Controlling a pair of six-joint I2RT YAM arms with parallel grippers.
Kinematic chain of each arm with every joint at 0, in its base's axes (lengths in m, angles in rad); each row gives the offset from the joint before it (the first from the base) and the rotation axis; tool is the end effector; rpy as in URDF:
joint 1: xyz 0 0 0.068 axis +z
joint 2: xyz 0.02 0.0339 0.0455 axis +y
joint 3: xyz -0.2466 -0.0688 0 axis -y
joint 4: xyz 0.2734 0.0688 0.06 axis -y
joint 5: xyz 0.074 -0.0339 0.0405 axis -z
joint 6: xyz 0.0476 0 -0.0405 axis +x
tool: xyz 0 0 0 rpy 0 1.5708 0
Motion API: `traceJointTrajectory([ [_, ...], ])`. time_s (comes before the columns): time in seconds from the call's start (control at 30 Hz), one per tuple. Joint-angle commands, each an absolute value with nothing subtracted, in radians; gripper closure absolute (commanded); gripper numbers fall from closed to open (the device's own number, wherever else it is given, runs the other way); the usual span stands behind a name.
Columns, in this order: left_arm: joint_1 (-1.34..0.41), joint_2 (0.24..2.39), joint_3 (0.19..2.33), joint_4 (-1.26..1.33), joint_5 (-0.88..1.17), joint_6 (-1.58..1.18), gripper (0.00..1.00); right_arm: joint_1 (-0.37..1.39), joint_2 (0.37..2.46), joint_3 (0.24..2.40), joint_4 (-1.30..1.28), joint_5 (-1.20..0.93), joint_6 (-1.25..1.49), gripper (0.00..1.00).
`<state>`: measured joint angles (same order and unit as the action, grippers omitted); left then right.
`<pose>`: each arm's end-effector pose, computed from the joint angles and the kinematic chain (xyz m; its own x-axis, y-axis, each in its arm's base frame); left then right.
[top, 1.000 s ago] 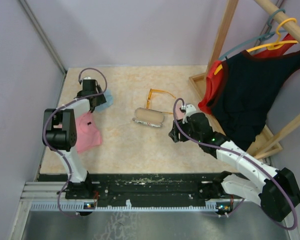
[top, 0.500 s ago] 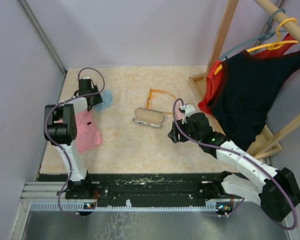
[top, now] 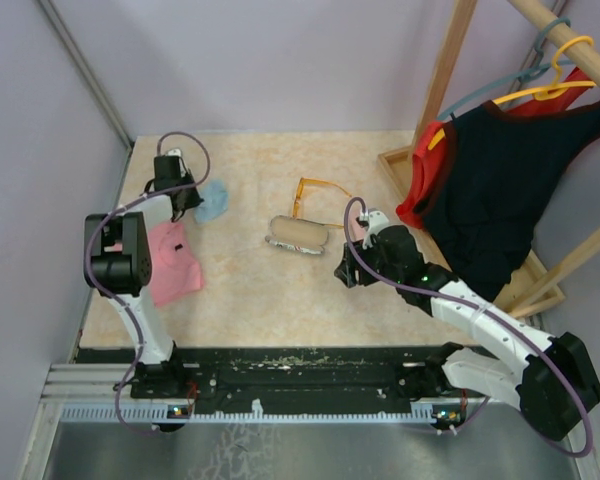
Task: Organize the sunglasses
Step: Adjust the glasses cleaning cloth at the center of the board.
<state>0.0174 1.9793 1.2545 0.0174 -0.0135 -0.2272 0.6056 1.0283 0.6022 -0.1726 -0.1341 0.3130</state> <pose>0.4548 0.0086 0.1244 -0.6268 -0.2362 -0.7425 -0.1733 0.9713 -0.1627 0.2155 0.1570 0.1980 -0.6425 -0.0737 -0.7627 -0.4805 0.8142 0.3260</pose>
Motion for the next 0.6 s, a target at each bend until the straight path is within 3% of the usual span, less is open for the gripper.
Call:
traceJointTrajectory([
  [0.0, 0.008, 1.812, 1.192, 0.026, -0.008, -0.277, 0.98, 0.598, 1.021, 0.642, -0.160, -0.164, 0.335, 0.42],
  [0.33, -0.183, 1.424, 0.921, 0.031, -0.173, -0.416, 0.99, 0.599, 1.008, 0.662, -0.189, -0.167, 0.384, 0.44],
  [0.57, -0.405, 1.177, 0.869, -0.123, -0.240, -0.414, 0.99, 0.600, 0.953, 0.696, -0.233, -0.075, 0.395, 0.44],
])
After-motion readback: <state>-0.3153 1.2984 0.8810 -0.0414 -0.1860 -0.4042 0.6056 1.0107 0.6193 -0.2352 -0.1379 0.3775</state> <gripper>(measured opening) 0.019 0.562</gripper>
